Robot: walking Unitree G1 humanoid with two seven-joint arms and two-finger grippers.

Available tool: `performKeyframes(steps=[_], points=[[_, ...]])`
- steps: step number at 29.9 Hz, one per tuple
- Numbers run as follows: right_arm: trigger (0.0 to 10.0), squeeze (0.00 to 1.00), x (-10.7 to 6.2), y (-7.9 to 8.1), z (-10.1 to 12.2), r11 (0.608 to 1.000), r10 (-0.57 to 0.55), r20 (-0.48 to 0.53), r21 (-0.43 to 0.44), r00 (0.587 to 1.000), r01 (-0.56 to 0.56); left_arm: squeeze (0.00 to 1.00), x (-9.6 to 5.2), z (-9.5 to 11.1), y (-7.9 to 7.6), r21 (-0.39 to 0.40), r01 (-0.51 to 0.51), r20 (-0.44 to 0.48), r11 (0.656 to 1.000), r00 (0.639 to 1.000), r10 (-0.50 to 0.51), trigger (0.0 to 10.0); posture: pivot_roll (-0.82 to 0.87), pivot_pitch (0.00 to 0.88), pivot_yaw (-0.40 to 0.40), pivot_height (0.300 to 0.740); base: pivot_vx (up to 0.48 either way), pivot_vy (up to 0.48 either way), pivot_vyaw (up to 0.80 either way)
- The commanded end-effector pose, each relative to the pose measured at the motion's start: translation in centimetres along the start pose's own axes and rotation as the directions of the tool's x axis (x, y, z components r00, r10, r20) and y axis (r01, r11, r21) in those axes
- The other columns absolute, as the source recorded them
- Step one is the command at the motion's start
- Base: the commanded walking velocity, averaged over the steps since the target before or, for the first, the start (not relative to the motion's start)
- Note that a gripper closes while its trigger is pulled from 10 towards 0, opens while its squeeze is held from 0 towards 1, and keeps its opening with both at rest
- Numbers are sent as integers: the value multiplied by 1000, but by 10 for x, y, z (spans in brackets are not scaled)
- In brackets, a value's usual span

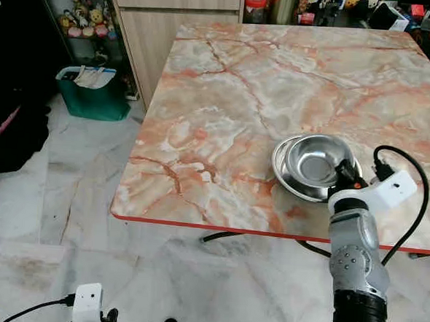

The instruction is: Setting the table

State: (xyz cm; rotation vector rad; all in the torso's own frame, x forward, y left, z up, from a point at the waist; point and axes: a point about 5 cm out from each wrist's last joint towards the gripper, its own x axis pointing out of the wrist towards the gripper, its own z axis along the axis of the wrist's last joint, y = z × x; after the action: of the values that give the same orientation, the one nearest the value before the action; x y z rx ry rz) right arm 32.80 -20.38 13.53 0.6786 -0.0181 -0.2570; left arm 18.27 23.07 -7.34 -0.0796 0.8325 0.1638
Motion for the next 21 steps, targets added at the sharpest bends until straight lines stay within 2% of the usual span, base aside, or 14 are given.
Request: performKeyframes(steps=[1, 19, 20, 21], points=[[10000, 0, 3, 7, 0, 999, 32, 0, -1, 999, -32, 0, -2, -8, 3, -9, -12, -27, 1000, 1000, 12, 10000, -30, 159, 31, 740, 0, 0, 0], [10000, 8, 5, 9, 1, 999, 31, 12, 3, 999, -31, 0, -2, -8, 3, -6, -13, -25, 1000, 1000, 13, 10000, -25, 170, 36, 740, 0, 0, 0], [10000, 310, 5, 9, 1, 1000, 29, 12, 3, 999, -29, 0, -2, -8, 3, -6, -12, -24, 1000, 1000, 12, 10000, -25, 171, 36, 740, 0, 0, 0], [10000, 310, 5, 9, 1, 1000, 28, 12, 3, 1000, -28, 0, -2, -8, 3, -6, -12, -23, 1000, 1000, 12, 10000, -25, 171, 36, 740, 0, 0, 0]])
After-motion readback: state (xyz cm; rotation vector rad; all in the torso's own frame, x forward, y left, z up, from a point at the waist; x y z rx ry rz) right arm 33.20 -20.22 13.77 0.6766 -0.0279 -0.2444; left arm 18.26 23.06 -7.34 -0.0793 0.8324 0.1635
